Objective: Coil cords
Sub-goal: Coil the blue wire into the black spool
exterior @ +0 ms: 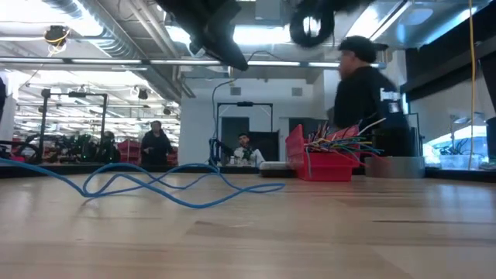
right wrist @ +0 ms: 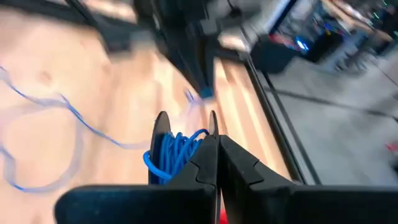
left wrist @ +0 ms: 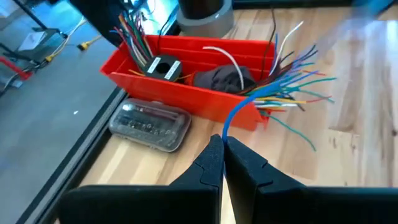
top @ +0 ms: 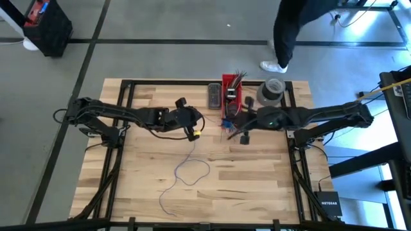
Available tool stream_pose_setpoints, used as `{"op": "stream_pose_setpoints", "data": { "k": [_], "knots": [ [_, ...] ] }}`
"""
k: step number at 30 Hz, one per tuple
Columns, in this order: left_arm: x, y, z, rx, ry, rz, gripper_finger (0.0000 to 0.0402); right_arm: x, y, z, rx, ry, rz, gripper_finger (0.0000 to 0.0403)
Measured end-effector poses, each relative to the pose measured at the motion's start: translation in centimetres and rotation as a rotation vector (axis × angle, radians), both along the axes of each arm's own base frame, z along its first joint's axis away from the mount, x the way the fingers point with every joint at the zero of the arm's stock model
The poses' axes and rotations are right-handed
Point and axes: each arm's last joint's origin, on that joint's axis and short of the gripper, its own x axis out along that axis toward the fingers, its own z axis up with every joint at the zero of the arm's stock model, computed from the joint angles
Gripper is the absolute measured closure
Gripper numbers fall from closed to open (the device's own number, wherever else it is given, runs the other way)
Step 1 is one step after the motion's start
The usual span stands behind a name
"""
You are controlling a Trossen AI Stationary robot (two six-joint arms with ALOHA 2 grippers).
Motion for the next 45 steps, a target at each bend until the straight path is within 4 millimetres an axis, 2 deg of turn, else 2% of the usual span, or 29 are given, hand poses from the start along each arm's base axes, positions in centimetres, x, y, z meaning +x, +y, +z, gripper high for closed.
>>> {"op": "stream_pose_setpoints", "data": {
  "k": [7,15,21,25,30,37,45],
  "knots": [
    [0.1,-0.6,0.2,-0.022,-0.025,-0.017,0.0396,1.8,0.0,-3.8,-0.008,0.064,-0.053,0.0395],
    [-0.2,-0.6,-0.2,-0.041,0.007,0.001,0.0396,3.4,0.3,-5.2,0.016,0.080,-0.038,0.0395],
    [-0.5,-0.2,-0.5,-0.051,0.049,0.022,0.0396,3.0,0.0,-4.1,-0.008,0.001,-0.106,0.0395],
    [-0.6,-0.1,-0.6,-0.059,0.064,0.033,0.0396,3.0,0.2,-3.1,0.035,-0.073,-0.033,0.0395],
    [-0.6,0.2,-0.7,-0.069,0.060,0.050,0.0396,3.1,0.5,-3.2,0.074,-0.073,0.030,0.0395],
    [-0.7,-0.1,-1.2,-0.089,0.094,0.014,0.0396,3.0,-0.1,-2.7,-0.034,-0.112,-0.128,0.0395],
    [-0.3,0.0,-2.4,-0.119,0.125,-0.022,0.0396,3.4,0.0,-1.3,-0.090,-0.238,-0.117,0.0395]
  ]
}}
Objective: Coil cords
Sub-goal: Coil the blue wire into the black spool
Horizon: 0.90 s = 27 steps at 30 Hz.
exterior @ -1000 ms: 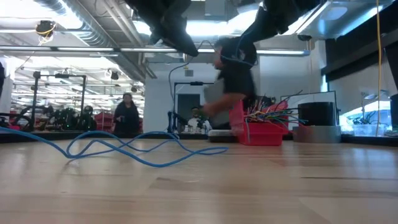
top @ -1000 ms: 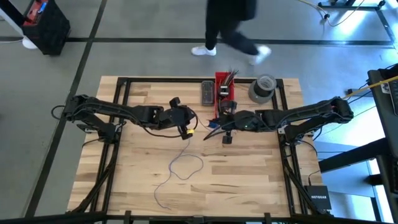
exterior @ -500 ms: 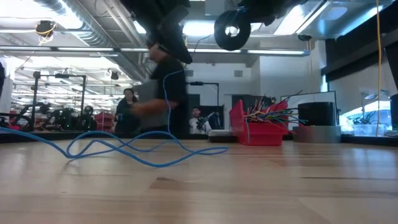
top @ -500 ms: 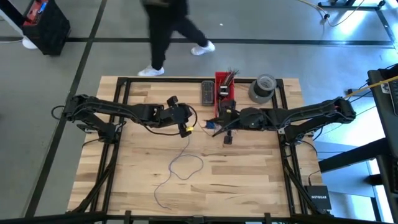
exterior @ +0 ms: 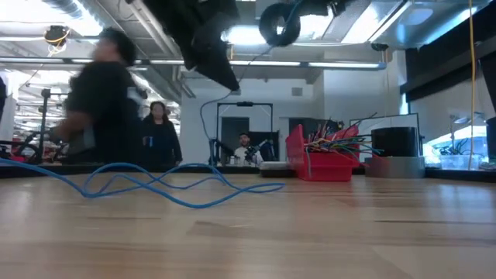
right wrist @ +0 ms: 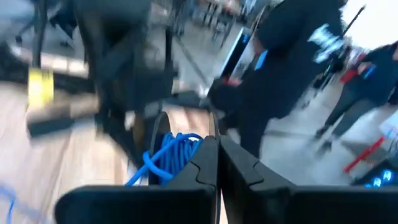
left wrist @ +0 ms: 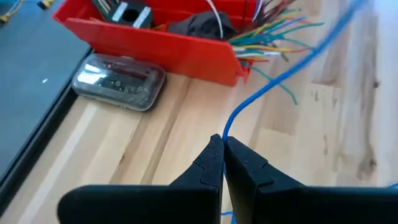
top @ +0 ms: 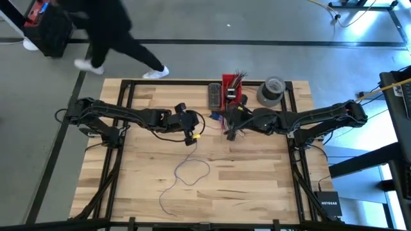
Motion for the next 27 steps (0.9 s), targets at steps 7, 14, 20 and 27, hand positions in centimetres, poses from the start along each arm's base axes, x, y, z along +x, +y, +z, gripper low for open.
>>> {"op": "stream_pose_setpoints", "data": {
  "k": [7,14,20,27],
  "knots": [
    [0.4,1.4,-1.2,0.019,0.050,0.064,0.0396,0.3,0.4,1.6,-0.030,-0.149,0.136,0.0395],
    [-0.7,3.0,-1.7,0.080,0.134,0.239,0.0396,0.2,0.6,-0.2,0.050,0.019,0.222,0.0395],
    [-1.0,2.8,-1.1,0.085,0.115,0.237,0.0396,0.0,0.6,-1.0,0.090,0.091,0.192,0.0395],
    [-1.6,1.8,0.1,0.084,0.072,0.206,0.0396,-0.2,0.4,-1.7,0.099,0.157,0.122,0.0395]
  ]
}}
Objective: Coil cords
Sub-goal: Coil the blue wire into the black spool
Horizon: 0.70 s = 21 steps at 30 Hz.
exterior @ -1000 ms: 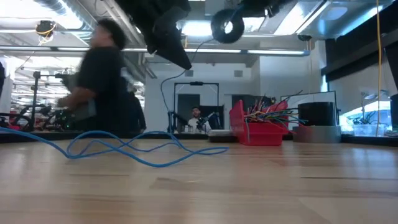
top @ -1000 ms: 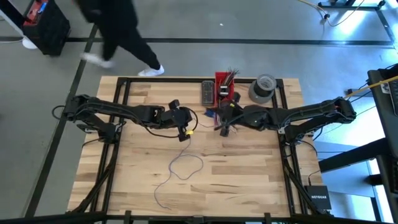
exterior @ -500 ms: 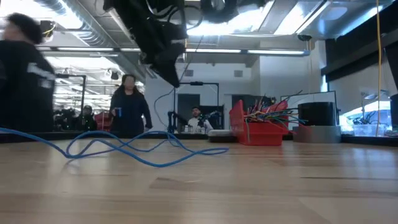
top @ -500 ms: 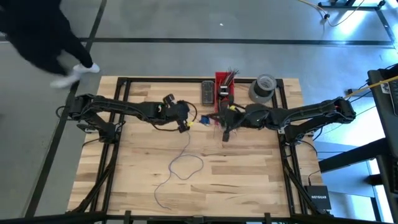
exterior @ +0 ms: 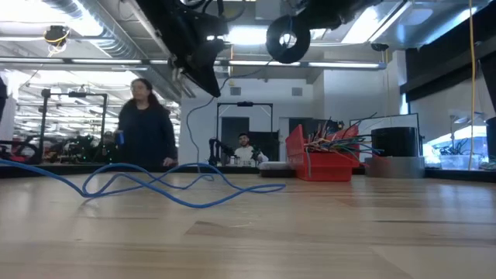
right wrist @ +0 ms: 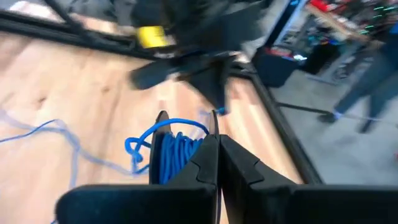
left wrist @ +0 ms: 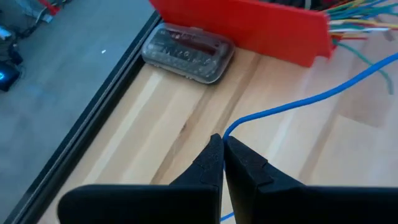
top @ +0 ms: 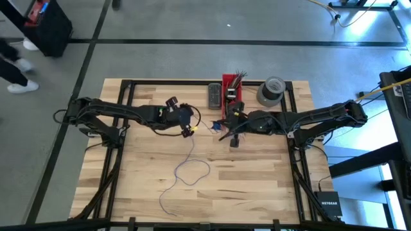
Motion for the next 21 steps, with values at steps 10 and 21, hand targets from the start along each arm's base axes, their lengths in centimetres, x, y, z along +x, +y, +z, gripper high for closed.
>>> {"op": "stream_pose_setpoints", "data": {
  "k": [10,21],
  "knots": [
    [0.7,-1.4,-0.8,-0.027,0.030,-0.102,0.0380,0.1,-0.2,0.4,-0.030,-0.041,-0.044,0.0395],
    [0.9,-1.8,-0.8,-0.056,0.059,-0.230,0.0282,1.3,-0.4,0.2,-0.092,-0.090,-0.096,0.0395]
  ]
}}
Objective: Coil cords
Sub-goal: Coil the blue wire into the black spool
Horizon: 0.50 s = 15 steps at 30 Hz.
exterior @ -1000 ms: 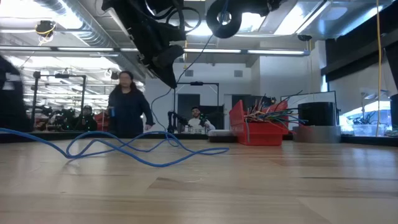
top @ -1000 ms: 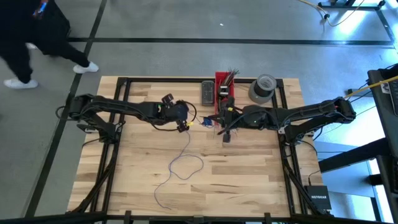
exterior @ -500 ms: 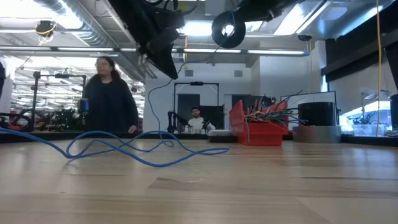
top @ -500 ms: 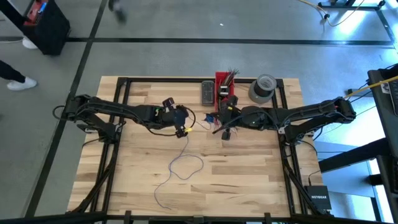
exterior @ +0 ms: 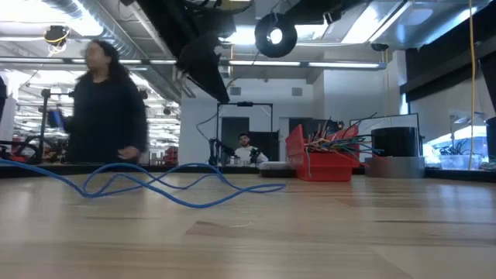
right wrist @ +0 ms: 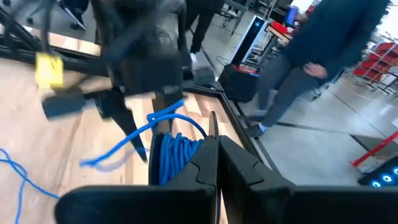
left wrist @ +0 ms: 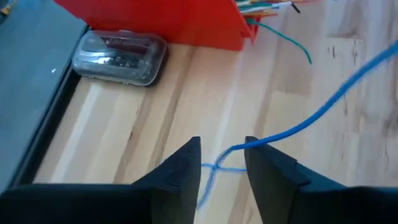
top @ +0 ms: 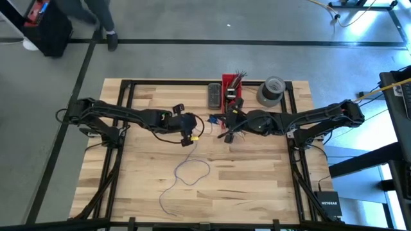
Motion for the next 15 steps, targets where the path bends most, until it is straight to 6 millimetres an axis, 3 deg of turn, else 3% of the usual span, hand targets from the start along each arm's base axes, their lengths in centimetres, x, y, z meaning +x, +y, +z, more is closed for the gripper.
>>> {"op": "stream_pose_setpoints", "data": {
  "k": [7,10,15],
  "knots": [
    [-1.8,-2.8,4.1,0.037,-0.185,-0.138,0.0275,-0.1,-0.1,-0.2,0.000,0.019,-0.016,0.0395],
    [-1.5,-4.1,3.9,0.105,-0.284,-0.249,0.0275,-0.1,0.0,-0.3,0.019,0.019,-0.011,0.0395],
    [-1.3,-4.6,3.0,0.159,-0.294,-0.308,0.0275,-0.1,0.0,-0.4,0.020,0.034,-0.012,0.0395]
  ]
}}
